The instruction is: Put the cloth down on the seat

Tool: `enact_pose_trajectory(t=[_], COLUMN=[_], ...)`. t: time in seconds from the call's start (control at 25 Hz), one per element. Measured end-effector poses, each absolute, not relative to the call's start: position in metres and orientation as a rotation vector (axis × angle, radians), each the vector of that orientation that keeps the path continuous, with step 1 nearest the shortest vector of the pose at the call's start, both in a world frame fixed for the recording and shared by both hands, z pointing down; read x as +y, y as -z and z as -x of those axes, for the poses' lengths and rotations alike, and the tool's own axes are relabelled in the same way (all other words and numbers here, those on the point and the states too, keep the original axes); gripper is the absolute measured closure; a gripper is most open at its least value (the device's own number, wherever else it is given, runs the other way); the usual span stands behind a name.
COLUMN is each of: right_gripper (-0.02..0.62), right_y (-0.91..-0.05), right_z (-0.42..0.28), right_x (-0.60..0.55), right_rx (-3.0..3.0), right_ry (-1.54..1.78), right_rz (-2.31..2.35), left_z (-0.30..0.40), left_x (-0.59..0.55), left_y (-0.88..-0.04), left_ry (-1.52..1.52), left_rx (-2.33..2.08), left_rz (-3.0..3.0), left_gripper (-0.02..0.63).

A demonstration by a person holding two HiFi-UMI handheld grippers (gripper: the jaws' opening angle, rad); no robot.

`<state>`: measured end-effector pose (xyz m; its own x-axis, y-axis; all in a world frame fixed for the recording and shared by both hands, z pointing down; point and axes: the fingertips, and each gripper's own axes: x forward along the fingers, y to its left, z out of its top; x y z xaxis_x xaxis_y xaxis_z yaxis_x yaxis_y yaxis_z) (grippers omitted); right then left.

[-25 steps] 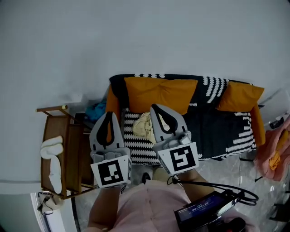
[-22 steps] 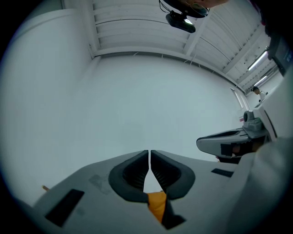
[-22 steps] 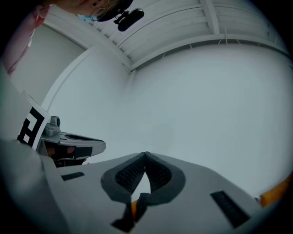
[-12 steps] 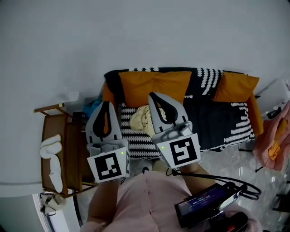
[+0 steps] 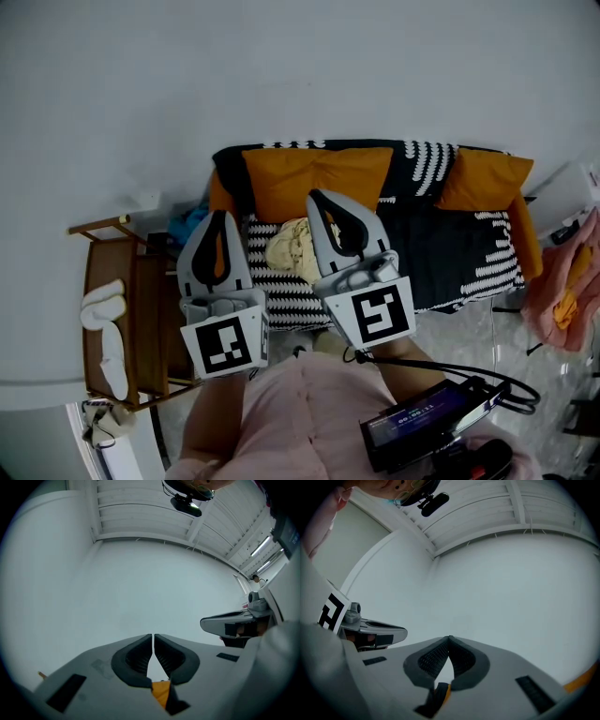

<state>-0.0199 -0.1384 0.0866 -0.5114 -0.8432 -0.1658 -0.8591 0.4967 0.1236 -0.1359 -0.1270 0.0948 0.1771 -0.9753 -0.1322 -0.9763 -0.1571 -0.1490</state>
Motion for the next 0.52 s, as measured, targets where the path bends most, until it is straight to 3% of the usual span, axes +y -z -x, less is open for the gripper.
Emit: enact_pose_trajectory(t=[0.52], right_gripper=[0.595], right_y=[-0.091], right_z=[0.015], right_x=[-0.157], right_rx=[2.640], right_ry=[-0.290], right_rz=[1.504], left_z=[0.130], left_x=[-0.146], left_y=[-0.102], left_ry=[0.009], left_rx=[1.898], left_rz=[2.255], left_gripper=[0.583])
